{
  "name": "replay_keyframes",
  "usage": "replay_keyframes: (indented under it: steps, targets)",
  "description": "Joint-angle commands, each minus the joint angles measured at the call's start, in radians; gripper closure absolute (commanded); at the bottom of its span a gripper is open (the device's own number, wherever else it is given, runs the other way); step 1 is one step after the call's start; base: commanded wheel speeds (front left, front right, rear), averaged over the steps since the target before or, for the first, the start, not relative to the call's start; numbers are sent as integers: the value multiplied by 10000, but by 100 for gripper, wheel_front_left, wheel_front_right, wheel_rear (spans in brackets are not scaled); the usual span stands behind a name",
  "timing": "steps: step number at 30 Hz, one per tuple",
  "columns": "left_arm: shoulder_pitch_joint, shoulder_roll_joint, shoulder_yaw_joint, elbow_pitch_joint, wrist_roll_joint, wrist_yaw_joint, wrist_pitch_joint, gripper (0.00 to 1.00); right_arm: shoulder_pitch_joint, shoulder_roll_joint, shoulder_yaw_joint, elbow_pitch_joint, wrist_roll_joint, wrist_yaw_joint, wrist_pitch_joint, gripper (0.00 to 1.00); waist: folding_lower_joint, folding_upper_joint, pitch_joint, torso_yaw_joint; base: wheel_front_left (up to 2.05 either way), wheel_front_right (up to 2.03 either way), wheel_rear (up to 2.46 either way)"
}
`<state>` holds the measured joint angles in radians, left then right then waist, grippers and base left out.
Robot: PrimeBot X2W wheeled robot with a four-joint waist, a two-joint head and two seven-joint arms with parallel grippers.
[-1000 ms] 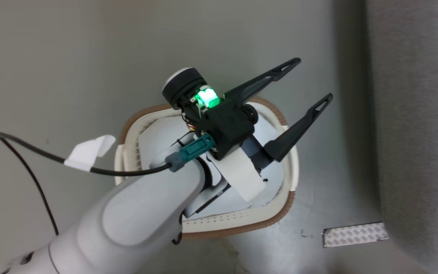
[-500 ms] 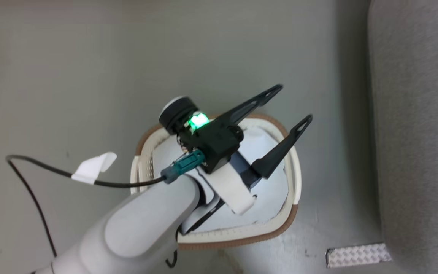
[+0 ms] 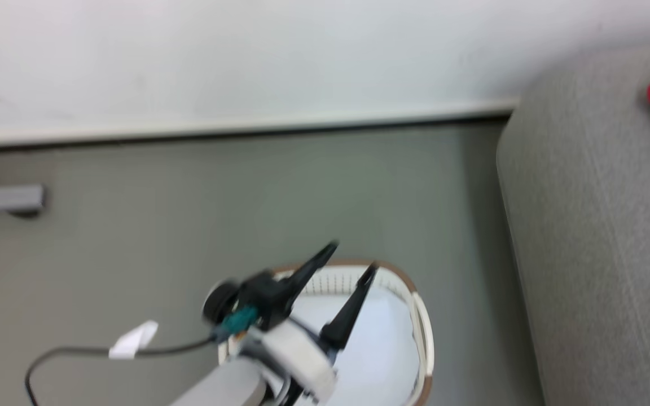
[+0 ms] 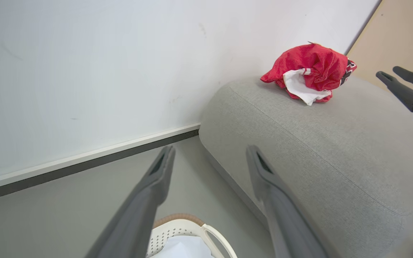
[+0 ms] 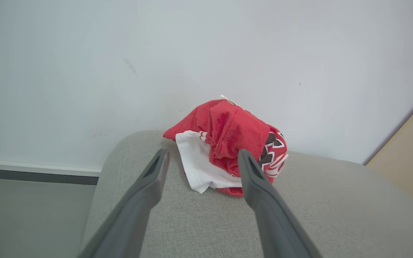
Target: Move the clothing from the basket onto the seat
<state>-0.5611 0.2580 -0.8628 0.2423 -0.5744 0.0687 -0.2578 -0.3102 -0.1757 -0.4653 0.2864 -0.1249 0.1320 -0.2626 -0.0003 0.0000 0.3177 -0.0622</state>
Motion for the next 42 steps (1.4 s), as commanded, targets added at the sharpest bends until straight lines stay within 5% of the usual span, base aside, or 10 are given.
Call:
replay_keyframes:
  steps: [1,10,14,24,42]
  targets:
    - [681,95,153,196,-64,179,-75,0,941,-29,511,-518,357,-26,-29,0,3,0,-1683,641,0,0,0]
    - [3180,494,1840,327,190,1053,-71,0,3663,650,1988,-2481,1160,-26,-30,0,3,0,-3338,1687,0,0,0]
    - [4289,571,2879,368,421,1119,-66,0,4478,1008,2486,-2875,1470,-26,-16,0,3,0,-3636,2087,0,0,0]
    - [5843,-112,4969,309,1516,482,-66,0,5297,1234,3304,-1997,1862,-26,-17,0,3,0,-3937,2273,0,0,0]
    - [6117,-1240,6572,680,3060,-991,-67,0,5147,1244,3218,-1619,2178,-26,-17,0,3,0,-3959,1732,0,0,0]
